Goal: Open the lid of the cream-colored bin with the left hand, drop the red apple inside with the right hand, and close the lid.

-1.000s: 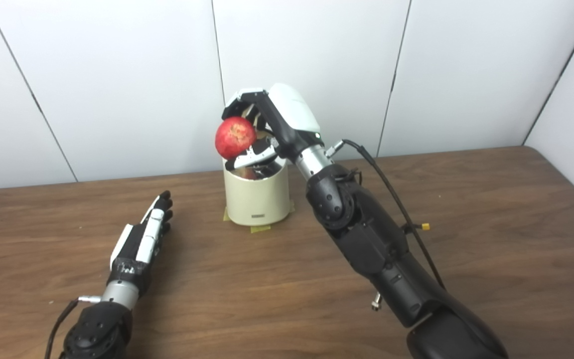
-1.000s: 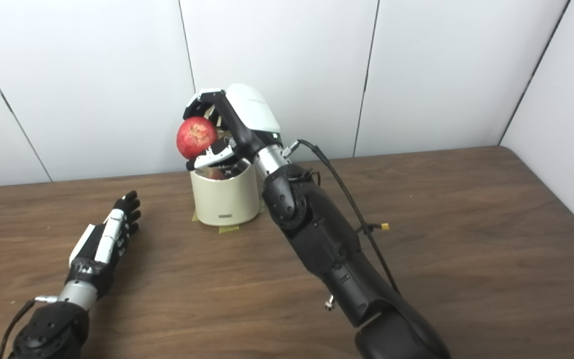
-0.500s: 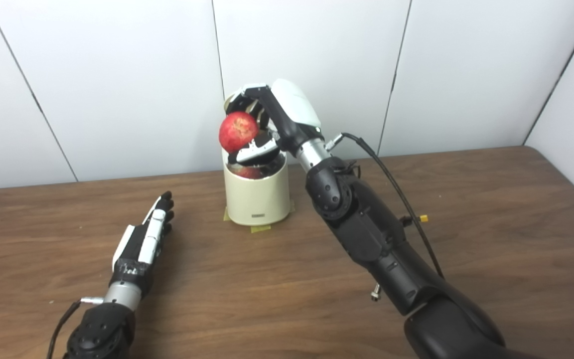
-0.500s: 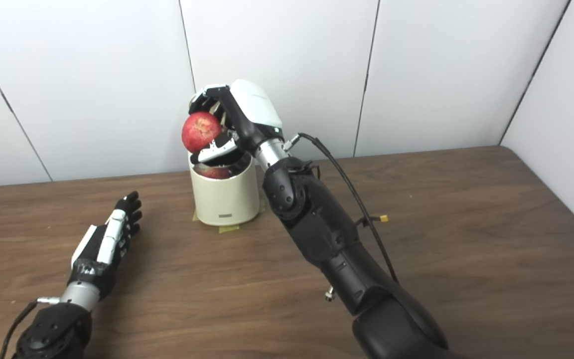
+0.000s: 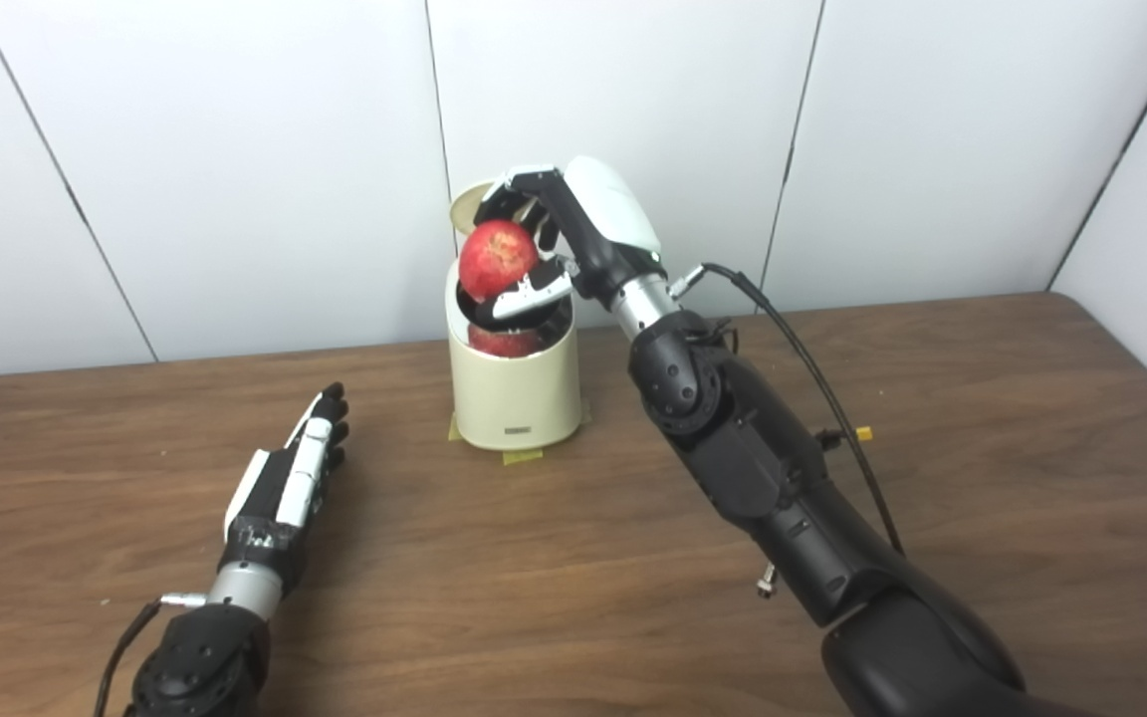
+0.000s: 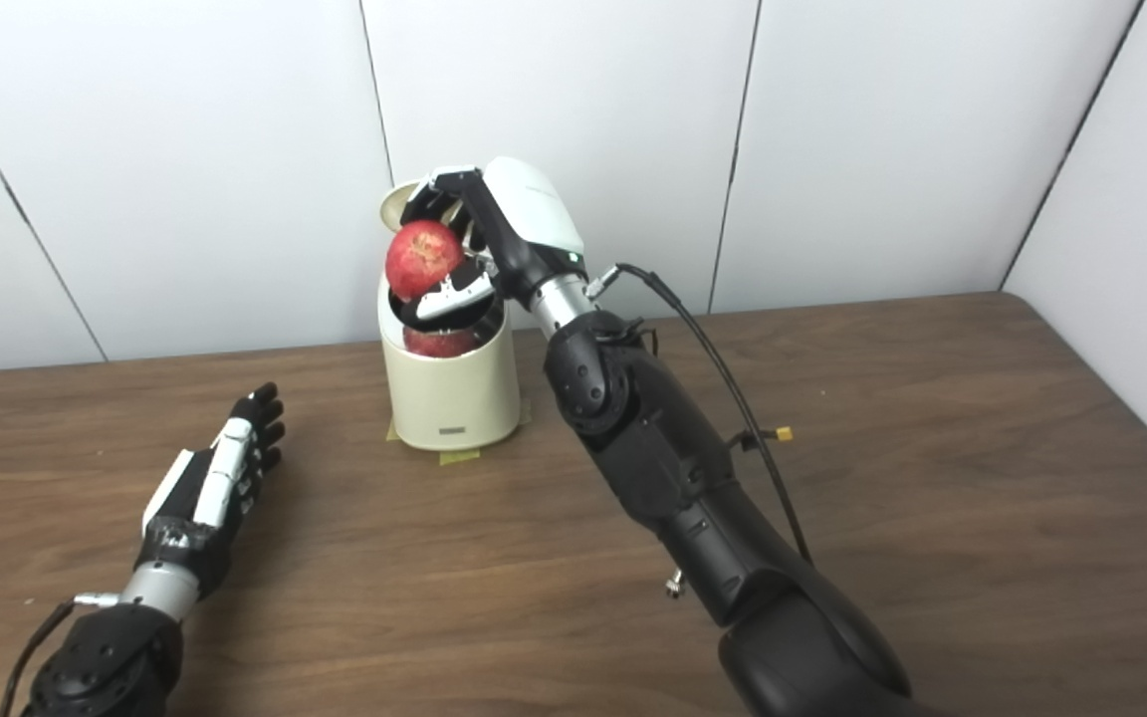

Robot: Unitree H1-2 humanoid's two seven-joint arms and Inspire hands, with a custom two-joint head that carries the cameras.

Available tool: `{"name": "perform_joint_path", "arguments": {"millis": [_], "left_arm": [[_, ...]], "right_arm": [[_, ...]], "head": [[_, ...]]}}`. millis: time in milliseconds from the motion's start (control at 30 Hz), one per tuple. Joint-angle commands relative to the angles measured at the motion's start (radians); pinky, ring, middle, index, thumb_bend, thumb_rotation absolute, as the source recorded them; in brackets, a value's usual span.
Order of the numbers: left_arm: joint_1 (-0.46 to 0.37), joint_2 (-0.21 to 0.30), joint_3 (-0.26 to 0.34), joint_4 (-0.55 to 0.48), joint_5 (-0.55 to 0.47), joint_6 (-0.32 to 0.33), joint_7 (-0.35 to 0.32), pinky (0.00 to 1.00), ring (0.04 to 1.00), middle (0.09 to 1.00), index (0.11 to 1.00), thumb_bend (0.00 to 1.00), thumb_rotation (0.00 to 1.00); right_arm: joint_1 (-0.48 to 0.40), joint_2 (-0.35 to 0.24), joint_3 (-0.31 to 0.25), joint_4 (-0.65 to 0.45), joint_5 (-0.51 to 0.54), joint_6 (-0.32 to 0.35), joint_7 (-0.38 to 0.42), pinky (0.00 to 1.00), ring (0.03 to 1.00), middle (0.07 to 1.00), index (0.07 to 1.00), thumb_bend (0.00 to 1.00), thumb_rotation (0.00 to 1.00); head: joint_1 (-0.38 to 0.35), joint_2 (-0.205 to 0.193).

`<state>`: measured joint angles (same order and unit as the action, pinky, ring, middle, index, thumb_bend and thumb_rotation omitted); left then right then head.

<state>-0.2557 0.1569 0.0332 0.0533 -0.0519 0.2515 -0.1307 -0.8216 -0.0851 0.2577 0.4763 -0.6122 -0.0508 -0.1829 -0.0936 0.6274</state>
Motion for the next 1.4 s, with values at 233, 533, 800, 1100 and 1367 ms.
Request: {"name": "perform_joint_path", "arguments": {"millis": [233,533,800,1100,1367], "left_arm": [[-0.017,0.009,-0.004,-0.023,0.004,-0.004,-0.001,1.0,1.0,1.0,1.0,0.61,0.97],[-0.017,0.005,-0.008,-0.026,0.01,-0.001,0.003,1.0,1.0,1.0,1.0,0.61,0.97],[-0.013,0.022,-0.025,-0.024,0.021,-0.004,-0.014,1.0,1.0,1.0,1.0,0.61,0.98],[-0.019,0.036,-0.051,-0.039,0.016,0.023,-0.034,1.0,1.0,1.0,1.0,0.57,0.95],[-0.019,0.032,-0.047,-0.053,0.02,0.056,-0.026,1.0,1.0,1.0,1.0,0.58,0.95]], "right_arm": [[-0.051,-0.021,-0.005,-0.021,0.002,-0.02,-0.008,0.34,0.411,0.497,0.52,0.5,0.0],[-0.064,-0.041,0.043,-0.052,-0.061,0.087,0.077,0.67,0.731,0.738,0.702,0.91,0.16],[-0.063,-0.043,0.043,-0.05,-0.055,0.079,0.083,0.7,0.746,0.738,0.703,0.91,0.18],[-0.064,-0.047,0.043,-0.063,-0.052,0.072,0.09,0.66,0.734,0.713,0.678,0.9,0.18],[-0.007,-0.039,-0.005,-0.185,0.019,0.065,0.099,0.37,0.427,0.508,0.502,0.51,0.0]], "head": [[-0.003,0.003],[0.0,0.002],[-0.005,0.001],[-0.005,0.001],[-0.001,0.004]]}}
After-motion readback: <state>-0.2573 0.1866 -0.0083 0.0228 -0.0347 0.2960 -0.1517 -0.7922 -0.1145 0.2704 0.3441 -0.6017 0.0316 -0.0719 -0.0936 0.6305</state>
